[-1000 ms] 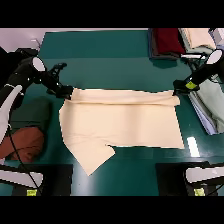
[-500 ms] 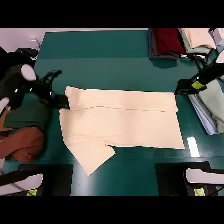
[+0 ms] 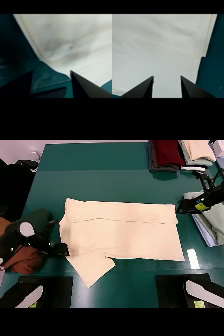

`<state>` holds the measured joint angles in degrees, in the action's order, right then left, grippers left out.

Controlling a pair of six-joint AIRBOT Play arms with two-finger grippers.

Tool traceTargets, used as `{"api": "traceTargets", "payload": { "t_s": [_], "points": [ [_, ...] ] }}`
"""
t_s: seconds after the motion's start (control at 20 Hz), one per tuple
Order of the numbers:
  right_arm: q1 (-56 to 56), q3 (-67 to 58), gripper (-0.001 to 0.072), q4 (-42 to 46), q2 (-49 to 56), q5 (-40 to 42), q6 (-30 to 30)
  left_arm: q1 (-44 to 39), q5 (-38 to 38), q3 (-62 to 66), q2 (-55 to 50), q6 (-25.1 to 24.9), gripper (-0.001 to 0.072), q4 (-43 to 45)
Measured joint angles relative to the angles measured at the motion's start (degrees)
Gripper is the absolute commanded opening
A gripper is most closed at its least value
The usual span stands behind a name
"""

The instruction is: Fold the shirts.

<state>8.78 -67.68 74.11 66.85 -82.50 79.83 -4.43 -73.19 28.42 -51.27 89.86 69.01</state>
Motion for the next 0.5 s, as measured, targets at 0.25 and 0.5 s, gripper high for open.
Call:
{"api": "traceTargets", "payload": {
  "t_s": [0.25, 0.5],
  "points": [
    [0.0, 0.96, 0.039, -3.56, -0.79, 1.03, 0.0, -2.43, 5.38, -5.03, 1.4, -0.04, 0.0325, -8.92],
    [0.92, 1.95, 0.039, -5.7, -1.25, -0.02, 0.0, -5.68, 9.35, -4.68, 1.49, -0.52, 0.0019, -11.65]
  ]
}}
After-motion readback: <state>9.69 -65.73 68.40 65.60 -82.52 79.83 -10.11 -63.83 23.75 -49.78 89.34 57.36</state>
